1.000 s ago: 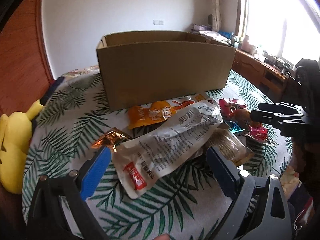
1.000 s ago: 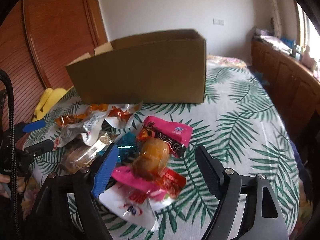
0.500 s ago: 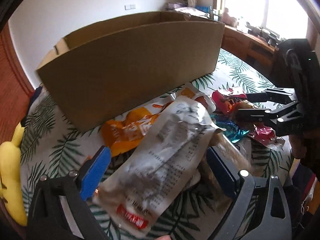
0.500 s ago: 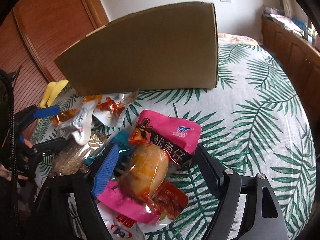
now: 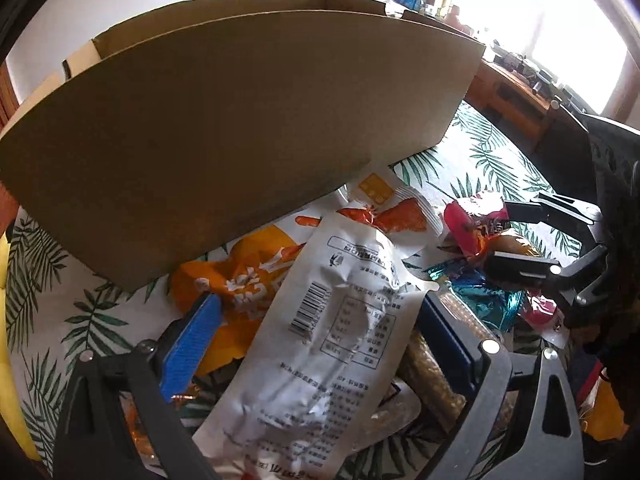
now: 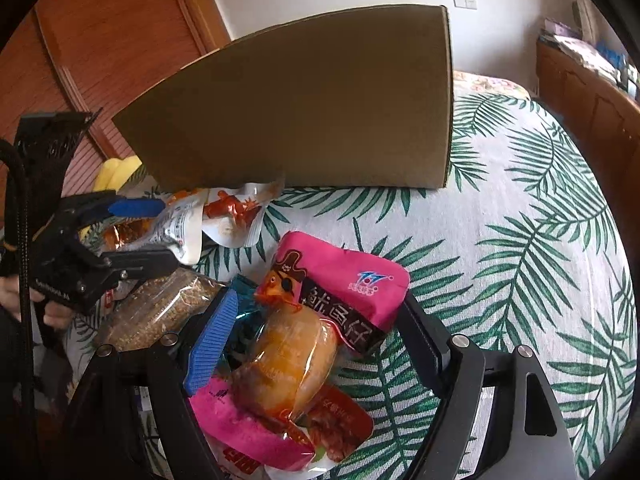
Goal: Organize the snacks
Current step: 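Lower the right gripper onto the pink sausage packet and close it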
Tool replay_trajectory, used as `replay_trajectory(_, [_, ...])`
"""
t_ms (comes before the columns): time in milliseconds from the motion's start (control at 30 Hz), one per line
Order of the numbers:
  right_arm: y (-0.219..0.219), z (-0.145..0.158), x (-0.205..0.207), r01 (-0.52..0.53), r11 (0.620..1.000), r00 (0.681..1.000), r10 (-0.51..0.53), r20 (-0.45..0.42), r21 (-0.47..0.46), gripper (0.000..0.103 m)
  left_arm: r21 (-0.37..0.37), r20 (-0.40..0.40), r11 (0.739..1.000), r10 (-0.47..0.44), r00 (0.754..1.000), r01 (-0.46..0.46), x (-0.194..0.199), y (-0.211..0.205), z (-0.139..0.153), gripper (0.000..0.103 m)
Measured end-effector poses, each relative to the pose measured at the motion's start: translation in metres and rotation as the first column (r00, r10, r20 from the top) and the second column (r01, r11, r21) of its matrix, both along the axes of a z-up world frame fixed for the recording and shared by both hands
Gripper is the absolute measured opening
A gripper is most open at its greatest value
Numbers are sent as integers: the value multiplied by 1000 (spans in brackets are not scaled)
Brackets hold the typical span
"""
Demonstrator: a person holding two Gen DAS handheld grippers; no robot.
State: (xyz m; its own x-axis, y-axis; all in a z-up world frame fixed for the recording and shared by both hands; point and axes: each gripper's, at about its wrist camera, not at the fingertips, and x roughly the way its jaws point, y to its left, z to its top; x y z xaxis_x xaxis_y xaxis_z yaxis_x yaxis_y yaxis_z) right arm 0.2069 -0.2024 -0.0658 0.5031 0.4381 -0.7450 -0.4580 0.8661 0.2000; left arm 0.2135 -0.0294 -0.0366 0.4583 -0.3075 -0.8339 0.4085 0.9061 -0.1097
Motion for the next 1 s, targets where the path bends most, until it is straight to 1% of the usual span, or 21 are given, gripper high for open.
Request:
replay_trajectory(100, [2,-1,0,-15,1000,1000,15,8,-13,82,-9,-11,1000,-12,1000,12,0,2,0,95])
replay_trajectory(267, [2,-3,-3,-19,1000,1000,19,15,-19,82,-12,-5,999,-36,999,36,0,3,4,83])
replay_trajectory(333, [2,-4,-3,-18,1000,1000,18,17,-18,82,-8,15,999,-48,999,48,-5,4,8,71])
replay_trajectory(400, [2,-4,-3,-17,1000,1000,17,19,-15,82,-9,27,999,-52,998,52,-7,2,10,66])
replay_trajectory(533, [3,-4,-5,-13,1000,1000,14,23,-19,82,-5,25,998,-55,998,56,-11,-2,6,65])
replay_trajectory(633, [6,-5,-5,-11,1000,1000,12,27,-29,82,7,37,999,-51,998,50,-13,-4,5,69])
replay_trajectory(700, [7,-5,-5,-10,999,1000,11,29,-35,82,34,48,997,-65,997,63,-15,-11,3,74])
replay_trajectory(833, [13,-5,-6,-8,999,999,10,37,-52,82,106,80,992,-74,994,66,-18,-27,-3,75])
replay_trajectory(867, [14,-6,-7,-8,998,999,10,38,-57,82,119,88,991,-76,993,66,-19,-29,-5,74])
replay_trajectory(933, [16,-6,-7,-8,998,999,11,42,-68,82,150,113,987,-75,991,58,-23,-31,-5,58])
replay_trajectory(967, [19,-6,-8,-6,998,999,10,45,-68,82,154,120,986,-77,990,59,-24,-30,-5,58])
replay_trajectory(1000, [20,-6,-8,-6,997,999,9,45,-71,82,136,113,989,-70,991,55,-24,-28,-6,58])
